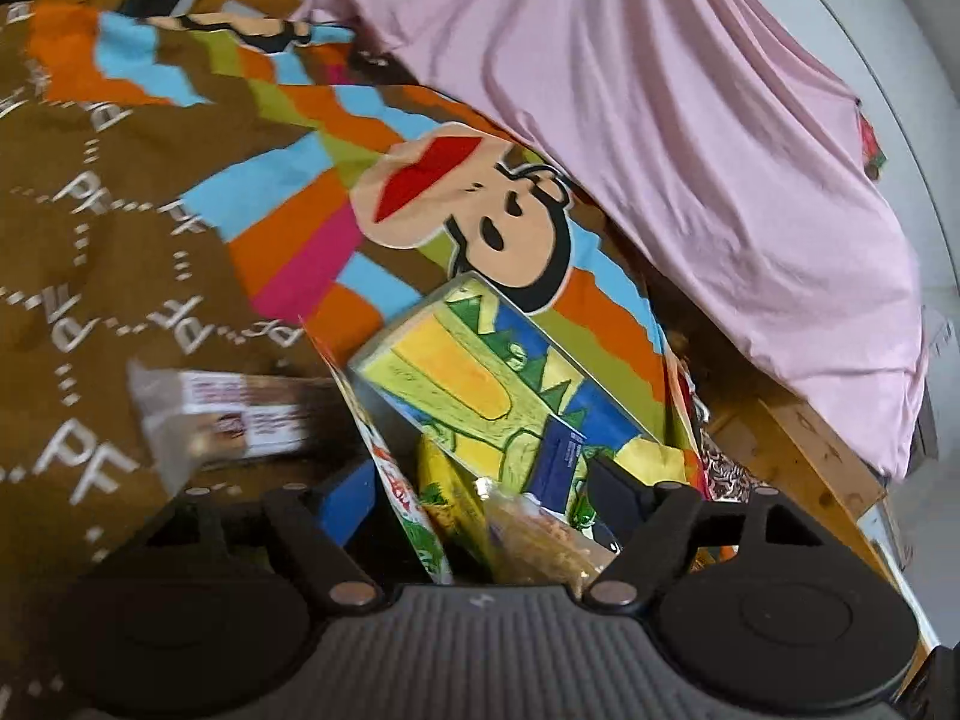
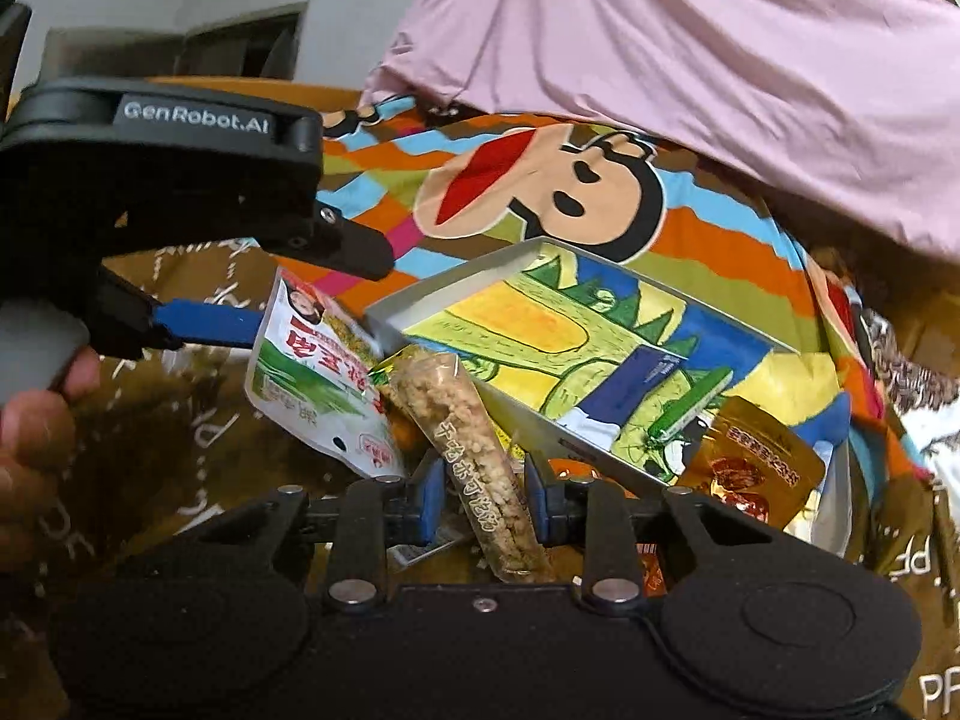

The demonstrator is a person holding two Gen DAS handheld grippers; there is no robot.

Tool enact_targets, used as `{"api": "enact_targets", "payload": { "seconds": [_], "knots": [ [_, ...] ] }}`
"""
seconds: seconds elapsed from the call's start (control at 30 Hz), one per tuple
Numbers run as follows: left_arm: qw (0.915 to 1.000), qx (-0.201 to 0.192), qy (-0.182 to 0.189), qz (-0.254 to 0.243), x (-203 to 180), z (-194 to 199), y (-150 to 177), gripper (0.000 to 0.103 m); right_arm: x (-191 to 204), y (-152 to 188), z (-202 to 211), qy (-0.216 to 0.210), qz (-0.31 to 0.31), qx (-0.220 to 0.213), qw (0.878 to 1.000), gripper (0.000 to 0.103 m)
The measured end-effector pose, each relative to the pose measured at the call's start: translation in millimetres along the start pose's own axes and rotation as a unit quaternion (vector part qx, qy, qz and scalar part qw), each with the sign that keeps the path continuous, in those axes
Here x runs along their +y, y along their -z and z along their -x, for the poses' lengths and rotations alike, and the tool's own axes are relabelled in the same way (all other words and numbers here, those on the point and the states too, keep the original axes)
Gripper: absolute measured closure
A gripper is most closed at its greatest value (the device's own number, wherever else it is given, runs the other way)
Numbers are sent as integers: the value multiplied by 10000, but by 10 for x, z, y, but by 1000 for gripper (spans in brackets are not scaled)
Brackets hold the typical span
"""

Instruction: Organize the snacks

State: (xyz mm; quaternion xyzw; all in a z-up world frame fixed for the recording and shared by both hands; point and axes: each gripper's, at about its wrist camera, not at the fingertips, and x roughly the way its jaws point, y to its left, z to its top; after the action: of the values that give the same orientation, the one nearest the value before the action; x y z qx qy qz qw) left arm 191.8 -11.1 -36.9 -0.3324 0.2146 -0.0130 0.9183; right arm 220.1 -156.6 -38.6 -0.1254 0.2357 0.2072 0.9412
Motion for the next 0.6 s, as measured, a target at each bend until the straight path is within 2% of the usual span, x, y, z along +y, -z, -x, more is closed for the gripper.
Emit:
{"api": "enact_targets", "payload": {
  "seconds": [0.17, 0.33, 0.4, 0.6],
  "knots": [
    [9998, 116, -118, 62, -24, -225, -54, 22, -120, -3, -37, -52, -243, -77, 9997, 73],
    [9988, 275, -387, 129, 39, -427, -50, 22, -234, 45, -113, -198, -468, -146, 9986, 72],
    [9985, 311, -424, 127, 69, -472, -9, 27, -263, 73, -151, -268, -553, -141, 9980, 72],
    [9980, 272, -574, -4, 131, -466, 185, 32, -241, 140, -250, -422, -624, 4, 9972, 70]
  ]
}}
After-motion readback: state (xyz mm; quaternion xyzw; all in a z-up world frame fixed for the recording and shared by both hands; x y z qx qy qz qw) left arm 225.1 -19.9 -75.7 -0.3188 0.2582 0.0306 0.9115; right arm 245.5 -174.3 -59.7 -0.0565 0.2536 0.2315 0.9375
